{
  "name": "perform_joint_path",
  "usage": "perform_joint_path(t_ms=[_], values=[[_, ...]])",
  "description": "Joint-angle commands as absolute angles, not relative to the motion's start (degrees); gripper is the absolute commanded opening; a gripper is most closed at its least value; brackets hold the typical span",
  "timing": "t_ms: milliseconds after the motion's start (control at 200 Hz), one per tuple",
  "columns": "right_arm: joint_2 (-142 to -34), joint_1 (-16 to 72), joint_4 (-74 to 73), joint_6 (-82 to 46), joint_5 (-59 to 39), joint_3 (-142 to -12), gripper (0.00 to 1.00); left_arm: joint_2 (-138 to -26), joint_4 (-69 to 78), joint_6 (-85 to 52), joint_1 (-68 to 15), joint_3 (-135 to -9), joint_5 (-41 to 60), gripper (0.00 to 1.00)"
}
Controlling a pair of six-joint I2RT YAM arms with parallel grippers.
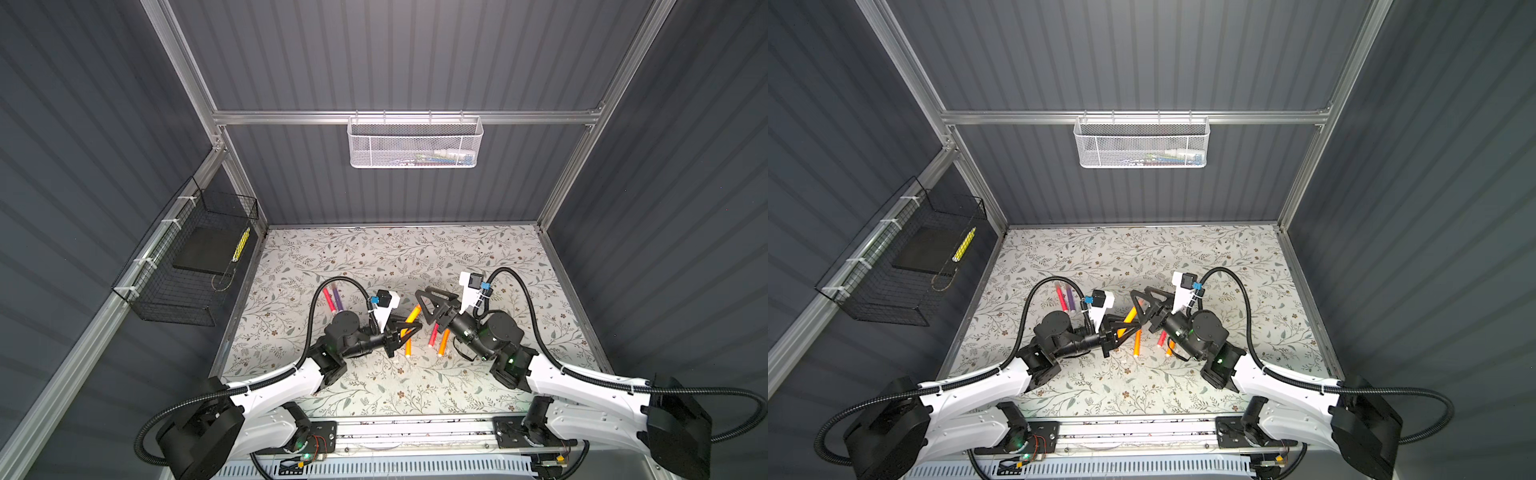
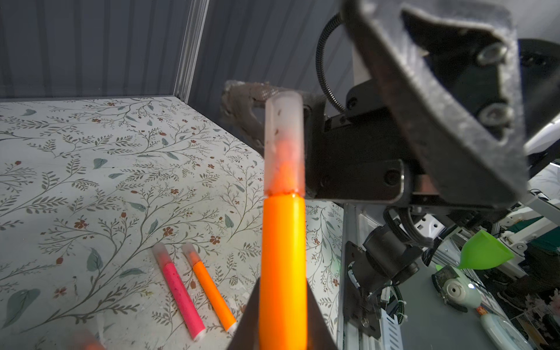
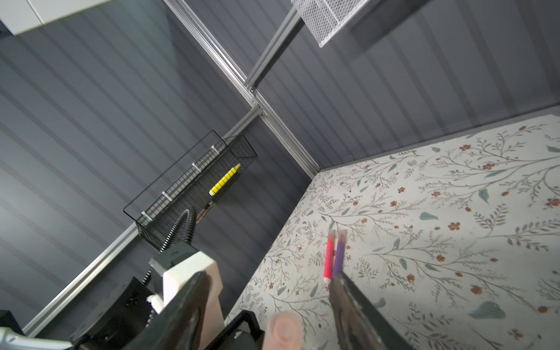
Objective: Insert the pens into the pen caps
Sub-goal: 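Lower the pink cap onto the orange marker tip with the right gripper, then push the pink cap down onto the marker while the left gripper holds it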
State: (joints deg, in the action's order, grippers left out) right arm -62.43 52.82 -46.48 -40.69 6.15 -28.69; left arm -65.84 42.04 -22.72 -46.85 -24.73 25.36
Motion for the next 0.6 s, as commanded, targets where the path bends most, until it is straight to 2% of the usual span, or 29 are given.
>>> perform_joint_path(t_ms=[0, 155, 395, 510, 595], values=[[-63.16, 52.56, -45.92, -40.72, 4.84, -30.88, 0.63, -64.44, 39.83, -19.87, -47.11, -25.47, 25.61, 0.00], [-63.79, 52.47, -45.88, -40.92, 4.23, -31.52, 0.45, -64.34, 39.20, -19.47, -47.03, -25.52, 25.33, 0.00], [-63.78, 52.43, -45.54, -41.43, 2.23, -30.98, 0.01, -64.46, 38.13, -19.12, -47.11, -26.51, 25.24, 0.00], [-65.70, 52.47, -47.17, -42.63, 1.04, -29.05, 0.00, -63.50, 37.19, -18.34, -47.11, -27.75, 24.69, 0.00], [-66.61, 52.64, -49.78, -43.42, -1.54, -27.46, 0.00, -62.28, 37.09, -17.75, -47.11, -28.35, 20.07, 0.00]])
